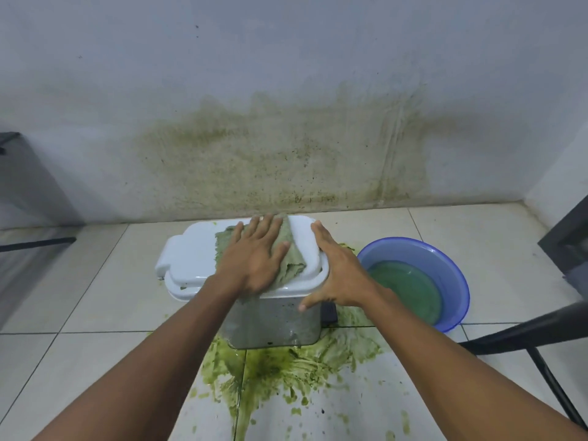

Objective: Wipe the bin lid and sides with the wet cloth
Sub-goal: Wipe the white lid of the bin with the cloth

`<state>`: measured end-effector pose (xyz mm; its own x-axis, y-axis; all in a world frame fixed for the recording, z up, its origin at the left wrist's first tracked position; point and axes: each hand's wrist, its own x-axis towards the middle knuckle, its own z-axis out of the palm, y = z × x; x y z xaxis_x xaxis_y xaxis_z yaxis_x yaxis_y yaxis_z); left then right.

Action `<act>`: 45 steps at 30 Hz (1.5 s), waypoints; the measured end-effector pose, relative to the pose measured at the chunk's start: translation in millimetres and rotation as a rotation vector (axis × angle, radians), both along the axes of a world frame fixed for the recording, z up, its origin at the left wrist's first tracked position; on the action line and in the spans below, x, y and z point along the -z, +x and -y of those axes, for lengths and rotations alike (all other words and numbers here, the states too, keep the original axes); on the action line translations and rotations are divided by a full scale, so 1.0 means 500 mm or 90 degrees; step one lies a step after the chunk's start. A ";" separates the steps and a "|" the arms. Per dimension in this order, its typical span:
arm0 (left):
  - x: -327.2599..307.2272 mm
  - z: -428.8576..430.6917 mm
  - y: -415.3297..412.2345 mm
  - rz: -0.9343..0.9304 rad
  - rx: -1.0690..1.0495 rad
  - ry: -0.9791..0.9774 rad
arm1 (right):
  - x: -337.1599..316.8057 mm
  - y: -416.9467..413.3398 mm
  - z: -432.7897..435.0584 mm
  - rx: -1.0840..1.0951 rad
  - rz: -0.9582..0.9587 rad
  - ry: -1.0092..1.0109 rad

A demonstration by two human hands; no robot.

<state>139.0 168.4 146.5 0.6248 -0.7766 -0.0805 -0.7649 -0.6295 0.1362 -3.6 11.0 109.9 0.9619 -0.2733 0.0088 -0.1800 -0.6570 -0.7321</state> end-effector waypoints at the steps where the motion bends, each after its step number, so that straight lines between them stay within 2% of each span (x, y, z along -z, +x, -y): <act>1: -0.004 0.023 0.002 -0.012 -0.025 0.004 | -0.001 -0.001 0.000 -0.002 0.001 0.004; 3: -0.009 0.073 -0.016 -0.025 -0.033 0.006 | -0.003 0.000 0.000 -0.001 0.010 0.021; 6: 0.001 0.096 -0.059 -0.006 0.026 -0.012 | 0.001 0.003 0.000 0.012 0.023 0.057; 11: 0.020 -0.032 -0.067 0.026 0.143 -0.046 | 0.022 0.007 0.003 0.011 0.036 0.058; 15: 0.015 -0.108 0.017 0.015 0.026 -0.057 | 0.007 0.001 -0.001 0.006 0.014 0.014; 19: -0.005 -0.056 0.045 0.009 -0.109 -0.005 | -0.017 0.000 -0.007 -0.002 -0.025 -0.006; 22: 0.000 -0.020 -0.010 0.004 -0.032 -0.021 | -0.034 0.009 -0.017 -0.003 -0.044 -0.023; 25: 0.001 -0.062 -0.013 -0.012 0.035 -0.034 | -0.040 0.020 -0.025 -0.025 -0.046 -0.116; 29: -0.004 -0.140 0.056 -0.003 -0.049 -0.036 | -0.056 0.043 -0.035 -0.064 -0.031 -0.244; 32: -0.005 -0.138 0.118 0.015 -0.150 -0.009 | -0.065 0.088 -0.060 -0.086 -0.002 -0.261; 34: -0.008 -0.096 0.141 0.009 -0.193 -0.002 | -0.060 0.114 -0.074 -0.108 -0.033 -0.288; 36: -0.009 -0.048 0.132 -0.009 -0.176 -0.002 | -0.049 0.126 -0.081 -0.105 -0.048 -0.338; 38: -0.007 -0.021 0.097 -0.012 -0.096 -0.008 | -0.040 0.127 -0.079 -0.087 -0.049 -0.358; 41: -0.003 -0.058 0.052 -0.017 -0.013 -0.037 | -0.038 0.124 -0.081 -0.099 -0.060 -0.376; 45: 0.005 -0.158 0.084 0.005 -0.065 -0.049 | -0.041 0.123 -0.083 -0.104 -0.078 -0.379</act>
<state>181.1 247.3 143.8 0.7008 -0.7131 -0.0181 -0.6991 -0.6916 0.1817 57.9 52.5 130.2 0.9945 -0.1043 0.0009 -0.1017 -0.9718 -0.2126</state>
